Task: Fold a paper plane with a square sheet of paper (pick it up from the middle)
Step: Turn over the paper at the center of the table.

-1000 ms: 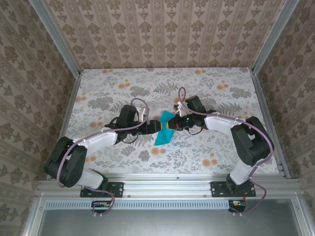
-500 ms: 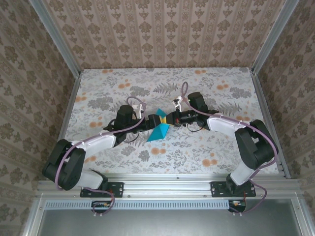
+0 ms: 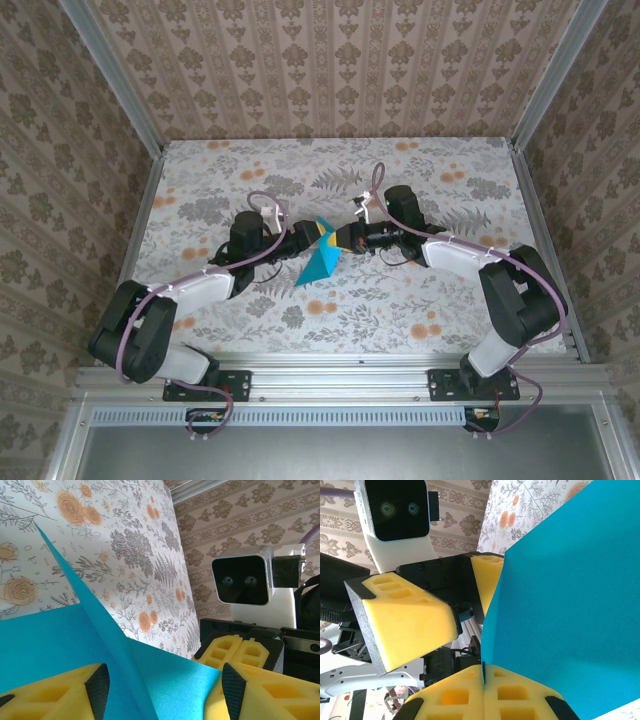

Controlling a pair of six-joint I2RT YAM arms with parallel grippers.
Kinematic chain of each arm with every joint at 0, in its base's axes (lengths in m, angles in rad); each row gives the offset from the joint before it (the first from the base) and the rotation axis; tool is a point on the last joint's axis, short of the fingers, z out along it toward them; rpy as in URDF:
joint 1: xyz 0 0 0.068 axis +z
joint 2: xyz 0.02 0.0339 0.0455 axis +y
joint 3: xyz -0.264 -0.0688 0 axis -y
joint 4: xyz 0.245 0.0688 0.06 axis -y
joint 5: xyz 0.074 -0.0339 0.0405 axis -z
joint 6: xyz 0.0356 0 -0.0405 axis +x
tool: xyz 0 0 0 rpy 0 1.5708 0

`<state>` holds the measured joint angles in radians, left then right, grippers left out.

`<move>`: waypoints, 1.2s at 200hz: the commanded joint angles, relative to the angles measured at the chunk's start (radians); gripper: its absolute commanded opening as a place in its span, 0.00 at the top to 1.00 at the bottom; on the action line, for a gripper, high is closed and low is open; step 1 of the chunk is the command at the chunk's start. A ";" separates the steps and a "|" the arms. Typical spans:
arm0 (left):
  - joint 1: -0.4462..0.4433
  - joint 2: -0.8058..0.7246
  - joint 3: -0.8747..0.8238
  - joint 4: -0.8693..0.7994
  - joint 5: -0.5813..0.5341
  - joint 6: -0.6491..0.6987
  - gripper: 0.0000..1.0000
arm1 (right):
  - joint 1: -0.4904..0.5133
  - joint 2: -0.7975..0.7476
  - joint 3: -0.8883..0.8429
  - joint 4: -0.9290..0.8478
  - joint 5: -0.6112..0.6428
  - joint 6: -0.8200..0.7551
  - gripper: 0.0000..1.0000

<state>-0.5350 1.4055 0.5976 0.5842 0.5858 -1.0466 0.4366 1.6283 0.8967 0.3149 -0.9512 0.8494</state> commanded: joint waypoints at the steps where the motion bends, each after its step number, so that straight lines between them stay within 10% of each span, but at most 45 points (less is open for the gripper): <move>1: -0.003 0.000 0.027 0.040 0.045 -0.033 0.39 | -0.007 -0.023 -0.020 0.064 -0.030 0.034 0.94; 240: -0.013 0.012 0.095 -0.103 0.118 0.045 0.74 | -0.039 0.058 -0.020 0.120 -0.030 0.105 0.90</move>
<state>-0.5434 1.4067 0.6525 0.5125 0.6788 -1.0504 0.4026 1.6714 0.8783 0.4053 -0.9554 0.9440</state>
